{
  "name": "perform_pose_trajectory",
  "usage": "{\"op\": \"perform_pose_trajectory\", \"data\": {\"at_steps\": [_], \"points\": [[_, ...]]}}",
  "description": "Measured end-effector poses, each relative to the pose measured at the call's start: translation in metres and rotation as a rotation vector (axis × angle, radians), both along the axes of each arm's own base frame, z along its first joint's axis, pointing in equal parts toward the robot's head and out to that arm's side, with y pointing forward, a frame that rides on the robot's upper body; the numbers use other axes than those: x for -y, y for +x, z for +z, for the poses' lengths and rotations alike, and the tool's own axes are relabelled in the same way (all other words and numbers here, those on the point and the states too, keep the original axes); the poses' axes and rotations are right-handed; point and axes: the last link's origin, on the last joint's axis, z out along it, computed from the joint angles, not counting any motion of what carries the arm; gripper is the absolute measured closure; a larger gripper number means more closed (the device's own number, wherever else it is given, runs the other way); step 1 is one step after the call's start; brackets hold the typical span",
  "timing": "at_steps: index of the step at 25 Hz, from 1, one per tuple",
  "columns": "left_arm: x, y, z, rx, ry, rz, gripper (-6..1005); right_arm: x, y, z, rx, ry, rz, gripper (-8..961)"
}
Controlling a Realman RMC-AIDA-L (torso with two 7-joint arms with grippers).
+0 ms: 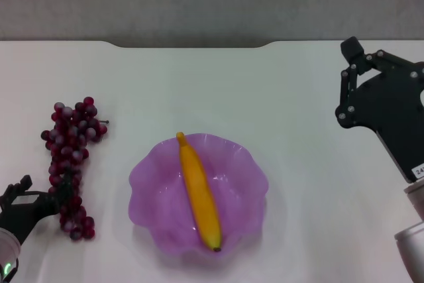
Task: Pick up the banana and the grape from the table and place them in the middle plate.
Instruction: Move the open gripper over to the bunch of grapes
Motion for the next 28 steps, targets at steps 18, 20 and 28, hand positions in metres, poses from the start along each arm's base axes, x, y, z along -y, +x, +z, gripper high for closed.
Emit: {"op": "perform_pose_trajectory", "data": {"at_steps": [18,20,28], "points": [[-0.011,0.020,-0.019,-0.001,-0.093,-0.052,213,0.000,-0.003,-0.006,0.004,-0.025,0.010,954],[-0.011,0.020,-0.019,-0.001,-0.093,-0.051,216,0.000,-0.004,-0.007,0.005,-0.027,0.012,954],[-0.011,0.016,-0.021,-0.013,-0.113,-0.025,228,0.000,-0.005,-0.008,0.005,-0.029,0.016,954]]}}
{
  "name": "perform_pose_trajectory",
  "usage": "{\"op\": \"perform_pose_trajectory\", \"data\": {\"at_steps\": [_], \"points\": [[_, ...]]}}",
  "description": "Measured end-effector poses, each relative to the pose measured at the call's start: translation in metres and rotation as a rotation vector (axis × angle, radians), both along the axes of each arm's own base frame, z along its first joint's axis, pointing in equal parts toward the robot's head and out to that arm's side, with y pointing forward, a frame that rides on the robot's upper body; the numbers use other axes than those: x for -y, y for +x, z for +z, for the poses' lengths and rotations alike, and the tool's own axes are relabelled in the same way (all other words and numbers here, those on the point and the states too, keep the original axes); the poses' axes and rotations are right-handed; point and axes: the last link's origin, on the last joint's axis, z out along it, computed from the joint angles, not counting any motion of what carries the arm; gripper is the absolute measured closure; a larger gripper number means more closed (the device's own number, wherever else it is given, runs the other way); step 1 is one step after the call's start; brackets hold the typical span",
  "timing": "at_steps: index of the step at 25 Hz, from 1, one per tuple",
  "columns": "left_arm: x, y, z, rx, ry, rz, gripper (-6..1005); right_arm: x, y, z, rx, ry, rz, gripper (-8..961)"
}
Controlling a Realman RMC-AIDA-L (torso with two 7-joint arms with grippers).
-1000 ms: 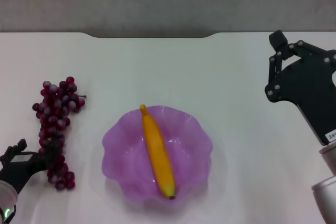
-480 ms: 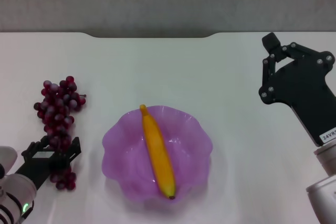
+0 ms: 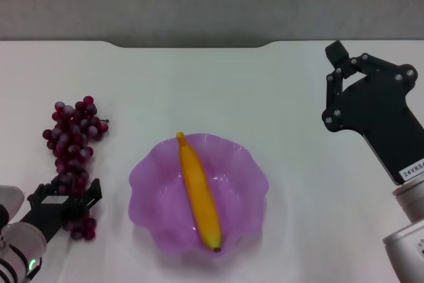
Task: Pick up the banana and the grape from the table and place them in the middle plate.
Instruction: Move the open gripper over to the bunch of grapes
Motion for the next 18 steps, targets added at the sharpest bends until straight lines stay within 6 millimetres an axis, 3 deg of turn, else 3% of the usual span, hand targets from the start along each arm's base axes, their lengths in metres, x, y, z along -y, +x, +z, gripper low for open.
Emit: {"op": "perform_pose_trajectory", "data": {"at_steps": [14,18], "points": [[0.0012,-0.0023,-0.0005,-0.007,-0.006,0.012,249,-0.0003,0.0013,-0.0013,0.003,-0.003,-0.003,954],[0.0015,-0.0027,-0.0004,-0.010,-0.008,0.011,328,-0.0003,0.0016,-0.0014,0.003,-0.003,-0.004,954]]}}
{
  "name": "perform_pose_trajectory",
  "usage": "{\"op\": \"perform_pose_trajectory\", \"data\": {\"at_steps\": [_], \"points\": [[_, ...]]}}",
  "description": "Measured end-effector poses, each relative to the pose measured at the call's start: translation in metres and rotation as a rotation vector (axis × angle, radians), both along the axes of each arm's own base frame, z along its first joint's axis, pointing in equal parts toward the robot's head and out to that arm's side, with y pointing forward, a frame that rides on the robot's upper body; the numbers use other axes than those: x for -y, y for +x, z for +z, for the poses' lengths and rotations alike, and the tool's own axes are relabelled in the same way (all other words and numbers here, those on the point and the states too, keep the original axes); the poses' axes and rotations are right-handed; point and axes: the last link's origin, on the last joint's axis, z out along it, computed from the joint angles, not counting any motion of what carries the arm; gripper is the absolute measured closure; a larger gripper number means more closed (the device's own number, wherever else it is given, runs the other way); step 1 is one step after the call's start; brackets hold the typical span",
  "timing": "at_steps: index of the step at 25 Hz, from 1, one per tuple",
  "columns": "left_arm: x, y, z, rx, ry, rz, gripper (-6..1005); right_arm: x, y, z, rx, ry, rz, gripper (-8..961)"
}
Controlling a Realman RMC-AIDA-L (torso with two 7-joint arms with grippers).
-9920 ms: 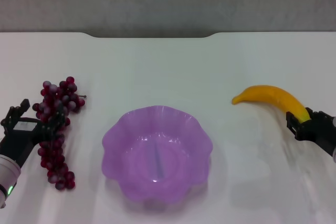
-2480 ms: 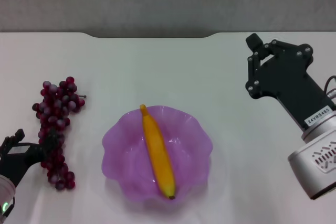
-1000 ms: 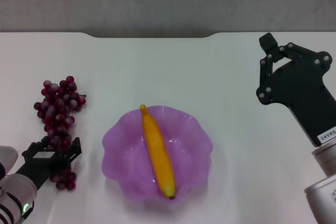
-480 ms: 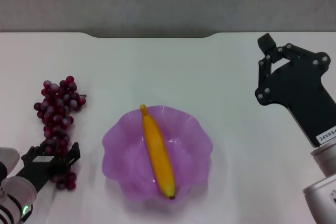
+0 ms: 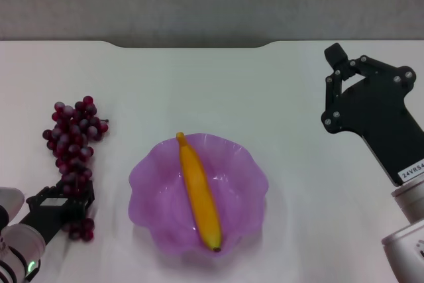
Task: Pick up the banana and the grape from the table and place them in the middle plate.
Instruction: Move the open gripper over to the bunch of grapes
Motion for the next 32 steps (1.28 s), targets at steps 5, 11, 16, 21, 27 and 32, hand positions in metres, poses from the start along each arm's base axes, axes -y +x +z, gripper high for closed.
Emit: {"op": "perform_pose_trajectory", "data": {"at_steps": [5,11,16,21,27,32], "points": [[0.0004,-0.0007,0.0003,-0.001,0.000,0.002,427,0.0001,0.0003,-0.0001,0.000,0.000,-0.001,954],[0.0011,-0.0028,0.0021,0.003,0.008,0.011,537,0.0000,0.0006,-0.0003,0.001,-0.001,-0.001,954],[0.0007,-0.0035,0.0042,0.007,0.017,0.012,589,-0.0002,0.0028,-0.0007,0.004,-0.002,-0.007,954],[-0.0005,-0.0027,0.0065,0.010,0.028,0.003,631,-0.0007,0.0036,-0.0011,0.006,-0.003,-0.008,954],[-0.0009,-0.0028,0.0074,0.007,0.029,0.000,676,-0.0014,0.0041,-0.0010,0.008,-0.003,-0.009,954],[-0.0009,-0.0027,0.0075,0.004,0.029,-0.002,707,-0.0015,0.0054,-0.0018,0.011,-0.005,-0.011,954]]}}
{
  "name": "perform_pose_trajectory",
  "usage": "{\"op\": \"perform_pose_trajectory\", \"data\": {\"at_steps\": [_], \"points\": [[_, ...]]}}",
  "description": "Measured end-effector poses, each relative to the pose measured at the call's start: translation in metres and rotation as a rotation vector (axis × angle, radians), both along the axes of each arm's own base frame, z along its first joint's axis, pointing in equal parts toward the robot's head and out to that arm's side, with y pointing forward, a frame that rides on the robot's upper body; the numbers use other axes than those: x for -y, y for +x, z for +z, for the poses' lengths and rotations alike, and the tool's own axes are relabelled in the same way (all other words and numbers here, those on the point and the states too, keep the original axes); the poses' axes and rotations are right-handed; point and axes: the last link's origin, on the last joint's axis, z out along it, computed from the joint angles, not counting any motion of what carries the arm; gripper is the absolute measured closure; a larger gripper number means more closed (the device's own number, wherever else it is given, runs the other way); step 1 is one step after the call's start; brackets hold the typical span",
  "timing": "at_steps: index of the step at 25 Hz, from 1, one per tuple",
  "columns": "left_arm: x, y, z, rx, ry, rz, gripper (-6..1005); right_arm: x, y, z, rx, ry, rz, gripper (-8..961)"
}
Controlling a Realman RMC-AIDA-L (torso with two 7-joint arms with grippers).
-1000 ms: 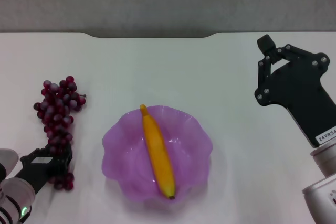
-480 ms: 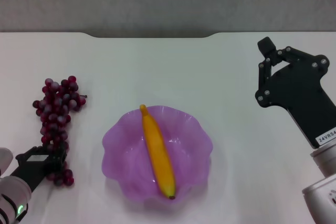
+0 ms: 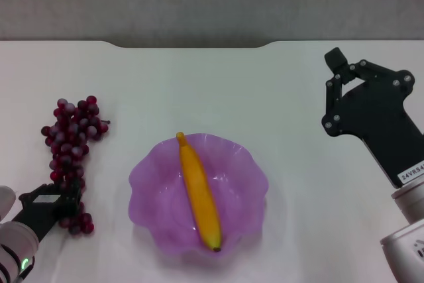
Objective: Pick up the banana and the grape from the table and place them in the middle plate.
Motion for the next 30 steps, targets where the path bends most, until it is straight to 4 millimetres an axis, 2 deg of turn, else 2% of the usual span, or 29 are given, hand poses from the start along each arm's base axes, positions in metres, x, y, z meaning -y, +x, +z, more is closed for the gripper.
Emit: {"op": "perform_pose_trajectory", "data": {"at_steps": [21,30], "points": [[-0.004,-0.001,0.007,0.013,0.044,0.006,745,0.000,0.003,0.000,0.003,0.002,-0.002,954],[-0.008,0.008,0.015,0.028,0.097,-0.065,755,0.000,0.004,-0.001,0.005,0.002,-0.005,954]]}}
